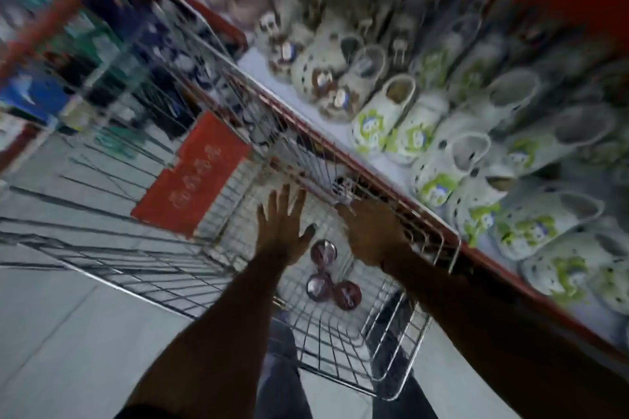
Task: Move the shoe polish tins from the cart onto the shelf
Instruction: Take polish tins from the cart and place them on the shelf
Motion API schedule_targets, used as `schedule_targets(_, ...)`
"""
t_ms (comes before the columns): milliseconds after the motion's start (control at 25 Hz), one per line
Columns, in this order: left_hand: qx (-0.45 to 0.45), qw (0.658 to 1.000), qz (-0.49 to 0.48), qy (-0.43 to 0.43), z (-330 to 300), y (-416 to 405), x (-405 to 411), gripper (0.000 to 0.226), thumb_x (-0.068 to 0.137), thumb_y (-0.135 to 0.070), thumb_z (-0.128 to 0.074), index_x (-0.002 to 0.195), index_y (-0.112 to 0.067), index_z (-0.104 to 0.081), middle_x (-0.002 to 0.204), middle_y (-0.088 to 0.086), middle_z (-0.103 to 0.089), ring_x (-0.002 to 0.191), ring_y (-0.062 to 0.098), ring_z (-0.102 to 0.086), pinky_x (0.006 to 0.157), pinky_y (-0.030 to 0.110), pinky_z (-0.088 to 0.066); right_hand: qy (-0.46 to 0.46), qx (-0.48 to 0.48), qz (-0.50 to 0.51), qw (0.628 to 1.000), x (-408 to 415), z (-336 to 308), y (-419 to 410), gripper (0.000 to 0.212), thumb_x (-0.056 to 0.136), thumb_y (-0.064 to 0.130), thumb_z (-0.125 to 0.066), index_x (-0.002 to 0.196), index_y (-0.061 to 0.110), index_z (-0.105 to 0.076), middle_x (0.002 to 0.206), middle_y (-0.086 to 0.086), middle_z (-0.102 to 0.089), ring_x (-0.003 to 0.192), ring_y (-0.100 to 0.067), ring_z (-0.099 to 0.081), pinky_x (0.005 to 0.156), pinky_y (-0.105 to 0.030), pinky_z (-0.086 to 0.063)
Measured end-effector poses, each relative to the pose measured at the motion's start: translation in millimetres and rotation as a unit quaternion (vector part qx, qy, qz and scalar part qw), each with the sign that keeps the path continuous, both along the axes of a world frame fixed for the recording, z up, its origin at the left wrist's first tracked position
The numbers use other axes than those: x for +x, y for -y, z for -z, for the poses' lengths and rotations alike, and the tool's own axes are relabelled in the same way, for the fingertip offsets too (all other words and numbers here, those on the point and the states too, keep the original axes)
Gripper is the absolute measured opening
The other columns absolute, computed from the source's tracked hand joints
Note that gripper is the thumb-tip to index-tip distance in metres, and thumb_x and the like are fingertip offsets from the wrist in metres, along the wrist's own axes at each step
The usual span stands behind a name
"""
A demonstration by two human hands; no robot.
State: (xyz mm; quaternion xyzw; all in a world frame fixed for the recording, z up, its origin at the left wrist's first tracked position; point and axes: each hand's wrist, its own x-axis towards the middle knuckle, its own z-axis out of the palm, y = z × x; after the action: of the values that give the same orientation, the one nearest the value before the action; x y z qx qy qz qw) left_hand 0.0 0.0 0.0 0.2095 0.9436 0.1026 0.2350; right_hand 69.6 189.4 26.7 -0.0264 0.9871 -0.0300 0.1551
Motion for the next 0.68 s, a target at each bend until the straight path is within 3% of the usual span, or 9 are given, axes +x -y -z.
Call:
schedule_targets(80, -0.032, 0.992, 0.022, 0.12, 53.2, -18.6, 22.2, 0.076, 0.095, -0.042, -0.057, 0.158, -0.021, -0.019, 0.165, 0.017, -0.014, 0.148, 0.039, -0.025, 0.115, 0.052, -0.034, 0.129, 0.016, 0.027, 0.991, 10.8, 59.9, -7.0, 0.067, 0.09, 0.022, -0.061, 0.153, 0.021, -0.038, 0.154, -0.014, -0.044, 0.139, -0.037, -0.046, 0.114, -0.046, -0.042)
schedule_targets(160, -0.056, 0.983, 0.032, 0.172, 90.9, -31.7, 47.7, 0.075, 0.092, -0.031, -0.064, 0.156, -0.02, -0.024, 0.158, 0.017, -0.024, 0.138, 0.041, -0.037, 0.103, 0.052, -0.047, 0.229, 0.046, 0.05, 0.971, 28.1, 102.1, -13.2, 0.064, 0.097, 0.015, -0.05, 0.157, 0.022, -0.029, 0.162, -0.013, -0.03, 0.146, -0.039, -0.034, 0.117, -0.053, -0.036)
schedule_targets(280, -0.053, 0.988, 0.046, 0.14, 131.1, -49.5, 64.8, 0.072, 0.089, -0.022, -0.069, 0.15, -0.019, -0.031, 0.15, 0.017, -0.032, 0.129, 0.04, -0.042, 0.092, 0.051, -0.054, 0.253, 0.061, 0.063, 0.963, 38.6, 149.5, -15.9, 0.057, 0.103, 0.009, -0.038, 0.157, 0.024, -0.028, 0.162, -0.017, -0.027, 0.145, -0.045, -0.032, 0.107, -0.053, -0.044)
schedule_targets(360, -0.051, 0.992, 0.046, 0.11, 141.2, -55.3, 64.8, 0.067, 0.087, -0.017, -0.071, 0.144, -0.017, -0.037, 0.144, 0.017, -0.037, 0.126, 0.04, -0.045, 0.086, 0.048, -0.056, 0.252, 0.079, 0.052, 0.963, 39.3, 159.1, -15.0, 0.059, 0.102, 0.007, -0.04, 0.157, 0.023, -0.026, 0.161, -0.02, -0.026, 0.144, -0.049, -0.032, 0.105, -0.054, -0.046)
schedule_targets(440, -0.04, 0.994, 0.04, 0.092, 138.2, -51.5, 62.2, 0.065, 0.083, -0.016, -0.075, 0.139, -0.016, -0.042, 0.139, 0.016, -0.04, 0.123, 0.041, -0.048, 0.082, 0.047, -0.058, 0.258, 0.069, 0.048, 0.963, 36.0, 156.4, -13.4, 0.064, 0.099, 0.009, -0.05, 0.157, 0.02, -0.025, 0.16, -0.022, -0.026, 0.144, -0.049, -0.031, 0.109, -0.053, -0.045)
schedule_targets(520, -0.032, 0.996, 0.025, 0.082, 120.4, -39.6, 50.3, 0.064, 0.075, -0.017, -0.078, 0.132, -0.017, -0.048, 0.134, 0.015, -0.041, 0.117, 0.041, -0.051, 0.078, 0.048, -0.058, 0.241, 0.046, 0.053, 0.968, 24.9, 134.8, -5.1, 0.062, 0.091, 0.014, -0.063, 0.148, 0.017, -0.037, 0.152, -0.02, -0.036, 0.138, -0.045, -0.039, 0.104, -0.048, -0.05)
schedule_targets(600, 0.001, 0.998, -0.002, 0.059, 83.5, -24.5, 30.9, 0.056, 0.069, -0.024, -0.078, 0.12, -0.022, -0.055, 0.127, 0.012, -0.044, 0.11, 0.04, -0.055, 0.073, 0.045, -0.056, 0.202, -0.001, 0.054, 0.978, 3.4, 96.2, 8.1, 0.054, 0.082, 0.021, -0.073, 0.132, 0.017, -0.051, 0.141, -0.016, -0.046, 0.128, -0.04, -0.048, 0.097, -0.044, -0.054)
schedule_targets(680, 0.029, 0.999, -0.03, 0.017, 28.1, -3.0, 4.1, 0.064, 0.064, -0.034, -0.076, 0.124, -0.025, -0.056, 0.125, 0.011, -0.049, 0.108, 0.04, -0.057, 0.075, 0.043, -0.057, 0.151, -0.072, 0.075, 0.983, -23.7, 34.4, 24.1, 0.055, 0.075, 0.025, -0.077, 0.126, 0.017, -0.059, 0.133, -0.016, -0.05, 0.118, -0.039, -0.054, 0.091, -0.043, -0.056)
